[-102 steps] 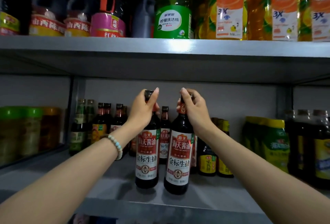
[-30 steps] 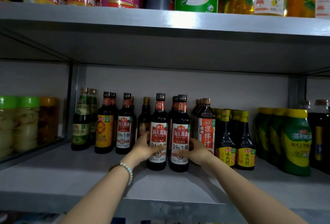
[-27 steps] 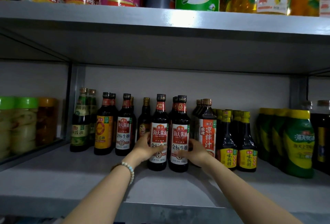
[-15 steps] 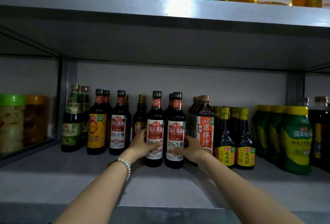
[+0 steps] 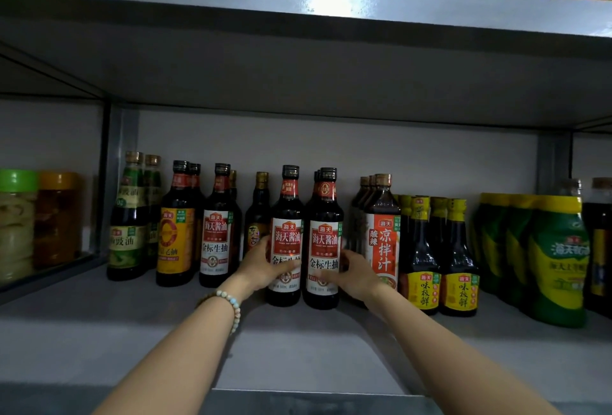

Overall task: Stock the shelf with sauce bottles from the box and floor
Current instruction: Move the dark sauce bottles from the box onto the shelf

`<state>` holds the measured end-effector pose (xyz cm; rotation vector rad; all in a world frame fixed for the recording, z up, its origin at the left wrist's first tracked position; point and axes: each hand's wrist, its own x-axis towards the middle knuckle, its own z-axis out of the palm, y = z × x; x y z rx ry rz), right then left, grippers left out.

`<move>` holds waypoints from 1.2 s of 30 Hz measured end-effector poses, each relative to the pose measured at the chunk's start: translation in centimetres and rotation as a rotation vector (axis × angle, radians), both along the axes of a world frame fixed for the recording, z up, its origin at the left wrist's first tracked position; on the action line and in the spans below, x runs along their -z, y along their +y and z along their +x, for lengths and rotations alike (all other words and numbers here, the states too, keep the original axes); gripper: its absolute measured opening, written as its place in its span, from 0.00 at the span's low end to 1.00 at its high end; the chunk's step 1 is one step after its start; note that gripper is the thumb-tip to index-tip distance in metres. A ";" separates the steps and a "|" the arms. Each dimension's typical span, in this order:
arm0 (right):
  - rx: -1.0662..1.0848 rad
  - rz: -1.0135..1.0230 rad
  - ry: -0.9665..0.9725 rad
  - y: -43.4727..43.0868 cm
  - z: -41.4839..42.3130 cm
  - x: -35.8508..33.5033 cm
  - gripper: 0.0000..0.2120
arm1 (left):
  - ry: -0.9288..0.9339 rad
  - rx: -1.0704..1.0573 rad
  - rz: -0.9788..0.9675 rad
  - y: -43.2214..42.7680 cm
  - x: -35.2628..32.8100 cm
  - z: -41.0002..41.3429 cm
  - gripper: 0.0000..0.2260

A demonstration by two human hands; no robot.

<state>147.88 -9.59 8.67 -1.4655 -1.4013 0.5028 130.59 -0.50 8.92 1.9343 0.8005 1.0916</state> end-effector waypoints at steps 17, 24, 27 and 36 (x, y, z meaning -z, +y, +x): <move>0.002 0.045 -0.014 0.5 0.2 0.7 0.25 | 0.023 0.064 0.025 0.7 0.5 -0.1 0.29; 0.048 0.034 0.069 0.5 -0.1 1.5 0.26 | 0.015 0.028 0.021 1.0 1.0 0.0 0.29; 0.086 0.016 0.105 -0.2 -0.7 1.2 0.29 | -0.021 -0.036 -0.008 0.2 1.1 -0.1 0.36; 0.102 -0.015 0.079 -9.2 0.5 -2.1 0.36 | -0.101 -0.205 0.127 -8.3 -1.5 -0.2 0.30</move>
